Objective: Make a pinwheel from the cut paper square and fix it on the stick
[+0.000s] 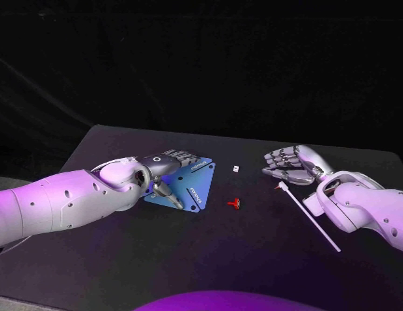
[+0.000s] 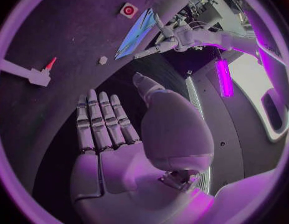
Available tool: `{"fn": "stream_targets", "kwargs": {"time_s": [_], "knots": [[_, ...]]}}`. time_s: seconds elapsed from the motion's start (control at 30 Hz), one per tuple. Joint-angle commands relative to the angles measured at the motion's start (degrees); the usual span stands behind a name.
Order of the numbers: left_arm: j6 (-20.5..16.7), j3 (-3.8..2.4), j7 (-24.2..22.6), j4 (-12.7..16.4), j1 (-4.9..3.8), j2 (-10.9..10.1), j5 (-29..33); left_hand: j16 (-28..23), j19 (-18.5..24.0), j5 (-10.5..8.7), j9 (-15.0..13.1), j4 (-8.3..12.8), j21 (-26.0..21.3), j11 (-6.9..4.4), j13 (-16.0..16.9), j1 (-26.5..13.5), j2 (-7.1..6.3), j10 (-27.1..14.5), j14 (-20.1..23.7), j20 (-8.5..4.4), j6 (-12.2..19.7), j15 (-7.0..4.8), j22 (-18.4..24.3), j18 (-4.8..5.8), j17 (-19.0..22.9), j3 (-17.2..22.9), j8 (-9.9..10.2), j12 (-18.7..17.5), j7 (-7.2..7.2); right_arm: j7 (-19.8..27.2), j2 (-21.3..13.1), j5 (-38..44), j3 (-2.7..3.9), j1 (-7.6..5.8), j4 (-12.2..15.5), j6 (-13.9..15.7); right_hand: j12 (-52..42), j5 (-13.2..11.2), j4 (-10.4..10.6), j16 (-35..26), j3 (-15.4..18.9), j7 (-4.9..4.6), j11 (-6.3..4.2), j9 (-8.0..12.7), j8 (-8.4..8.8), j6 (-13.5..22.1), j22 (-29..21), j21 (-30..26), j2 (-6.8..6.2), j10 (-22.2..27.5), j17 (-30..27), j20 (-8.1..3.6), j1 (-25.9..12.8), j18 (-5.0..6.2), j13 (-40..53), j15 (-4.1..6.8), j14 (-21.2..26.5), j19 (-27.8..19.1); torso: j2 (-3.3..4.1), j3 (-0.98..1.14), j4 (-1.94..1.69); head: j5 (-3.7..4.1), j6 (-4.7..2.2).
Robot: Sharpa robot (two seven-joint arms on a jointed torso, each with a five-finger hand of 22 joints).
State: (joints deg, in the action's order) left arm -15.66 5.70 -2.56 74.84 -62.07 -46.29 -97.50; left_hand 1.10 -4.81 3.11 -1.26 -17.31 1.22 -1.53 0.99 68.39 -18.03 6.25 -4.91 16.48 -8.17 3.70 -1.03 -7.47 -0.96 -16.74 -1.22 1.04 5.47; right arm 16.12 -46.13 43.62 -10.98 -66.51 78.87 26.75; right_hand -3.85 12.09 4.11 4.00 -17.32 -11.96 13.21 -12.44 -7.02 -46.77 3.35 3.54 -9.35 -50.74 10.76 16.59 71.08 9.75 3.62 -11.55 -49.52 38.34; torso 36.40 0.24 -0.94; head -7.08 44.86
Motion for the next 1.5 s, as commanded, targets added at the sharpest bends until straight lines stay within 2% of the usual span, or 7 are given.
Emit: {"fn": "stream_targets", "kwargs": {"time_s": [0.03, 0.2, 0.9, 1.03, 1.17, 1.2, 1.5], "knots": [[-0.75, -0.05, -1.88, -0.58, -0.09, 0.42, -0.64, -0.11, -0.06, -0.34, 0.08, 0.14, -0.07, 0.2, 0.0, 0.03, -0.14, -0.27, -0.2, -0.08, 0.44, -0.16, -0.12, 0.3, -0.08, -0.2, 0.15, -0.08, -0.12, -0.63, 0.07, 1.85, 0.01, 0.05, -0.01, -0.82, 0.36, 0.01, -0.08, -0.33, 0.4, -3.96, 0.06, 0.09, 0.34, 0.3, -0.05, -0.33, 0.23, 0.52, -0.1, 0.02, 0.61, -0.76, -0.08, 0.07, 0.4, -0.16, 0.0, 0.02, -0.02, 0.17, 0.01], [1.68, 0.13, -2.62, -2.38, -0.07, 1.78, 0.27, 0.35, -2.15, -0.36, 0.06, 0.09, 0.67, 0.56, 0.17, 0.57, -0.13, 0.56, -1.65, -0.47, 0.95, 0.13, -0.63, -0.63, -0.43, -0.21, 0.1, 0.13, -3.19, -0.76, 0.19, 1.89, 0.01, 0.05, 0.02, -0.9, 0.36, 0.05, -0.06, -0.32, 0.48, -3.99, 0.09, 0.11, 0.33, 0.3, -0.03, -0.3, 0.29, 0.53, -0.13, 0.02, 0.63, -0.77, -0.08, 0.05, 0.39, -0.04, 0.04, -0.03, 0.05, 0.05, 0.03], [8.23, 0.35, -5.03, -7.46, -0.01, 4.74, 4.83, -0.04, -1.26, -0.32, 0.16, 0.1, 0.34, 1.82, -0.05, -3.32, -0.13, -0.8, -0.3, -0.56, 2.24, 0.7, -0.38, -0.92, -0.2, -0.21, 0.22, -0.15, -5.44, -0.89, 0.3, 1.54, 0.02, 0.05, 0.11, -0.95, 0.29, 0.48, 0.15, -0.2, 0.83, -4.03, 0.15, 0.23, 0.2, 0.18, 0.03, -0.2, 0.85, 0.16, -0.3, 0.03, 0.67, -0.81, -0.03, -0.09, 0.2, 0.02, -0.05, -0.02, 0.03, 0.47, 0.25], [8.91, 0.37, -4.27, -7.75, -0.01, 4.84, 4.22, -0.01, -1.54, -0.31, 0.07, 0.11, 0.4, 2.61, -0.02, -2.73, -0.13, -0.69, -0.43, -0.64, 1.91, 0.31, -0.45, -1.06, -0.25, -0.18, 0.1, -0.1, -6.48, -0.93, 0.32, 1.5, 0.02, 0.05, 0.13, -1.03, 0.29, 0.48, 0.15, -0.2, 0.83, -4.03, 0.15, 0.23, 0.2, 0.18, 0.03, -0.2, 0.85, 0.16, -0.3, 0.03, 0.67, -0.81, -0.03, -0.09, 0.2, 0.02, -0.02, 0.0, 0.01, 0.48, 0.35], [10.02, 0.4, -3.23, -8.16, -0.01, 4.98, 3.59, 0.17, -2.16, -0.29, -0.29, 0.1, 0.59, 3.36, 0.18, -1.74, -0.13, 0.36, -1.08, -0.82, 0.24, -0.44, -0.59, -1.32, -0.41, -0.18, -0.35, 0.15, -8.95, -0.96, 0.35, 1.44, 0.02, 0.05, 0.24, -1.14, 0.27, 0.6, 0.19, -0.16, 0.9, -4.02, 0.15, 0.25, 0.16, 0.12, 0.04, -0.18, 0.96, 0.06, -0.34, 0.03, 0.68, -0.82, -0.02, -0.12, 0.11, 0.09, 0.0, -0.01, 0.05, 0.46, 0.47], [10.19, 0.41, -3.04, -8.26, -0.01, 5.03, 3.51, 0.26, -2.44, -0.28, -0.37, 0.1, 0.69, 4.17, 0.25, -1.19, -0.13, 0.79, -1.33, -0.97, -0.02, -0.81, -0.65, -1.5, -0.47, -0.14, -0.48, 0.25, -10.04, -0.96, 0.36, 1.43, 0.02, 0.05, 0.28, -1.17, 0.27, 0.6, 0.19, -0.16, 0.9, -4.02, 0.15, 0.25, 0.16, 0.12, 0.04, -0.18, 0.96, 0.06, -0.34, 0.03, 0.68, -0.82, -0.02, -0.12, 0.11, 0.09, 0.0, -0.01, 0.05, 0.46, 0.51], [10.51, 0.56, -1.81, -9.32, 0.0, 5.72, 2.48, 0.71, -4.08, -0.24, -0.56, 0.08, 1.25, 4.86, 0.41, 0.61, -0.1, 1.99, -2.9, -1.34, -0.76, -0.35, -1.02, -2.18, -0.85, -0.24, -0.72, 0.47, -10.95, -1.0, 0.42, 1.38, 0.02, 0.05, 0.62, -1.49, 0.22, 0.88, 0.26, -0.05, 1.07, -3.96, 0.11, 0.29, -0.01, -0.09, 0.06, -0.15, 1.22, -0.15, -0.42, 0.02, 0.72, -0.85, 0.0, -0.14, -0.21, 0.11, 0.0, -0.03, 0.06, 0.52, 0.67]]}}
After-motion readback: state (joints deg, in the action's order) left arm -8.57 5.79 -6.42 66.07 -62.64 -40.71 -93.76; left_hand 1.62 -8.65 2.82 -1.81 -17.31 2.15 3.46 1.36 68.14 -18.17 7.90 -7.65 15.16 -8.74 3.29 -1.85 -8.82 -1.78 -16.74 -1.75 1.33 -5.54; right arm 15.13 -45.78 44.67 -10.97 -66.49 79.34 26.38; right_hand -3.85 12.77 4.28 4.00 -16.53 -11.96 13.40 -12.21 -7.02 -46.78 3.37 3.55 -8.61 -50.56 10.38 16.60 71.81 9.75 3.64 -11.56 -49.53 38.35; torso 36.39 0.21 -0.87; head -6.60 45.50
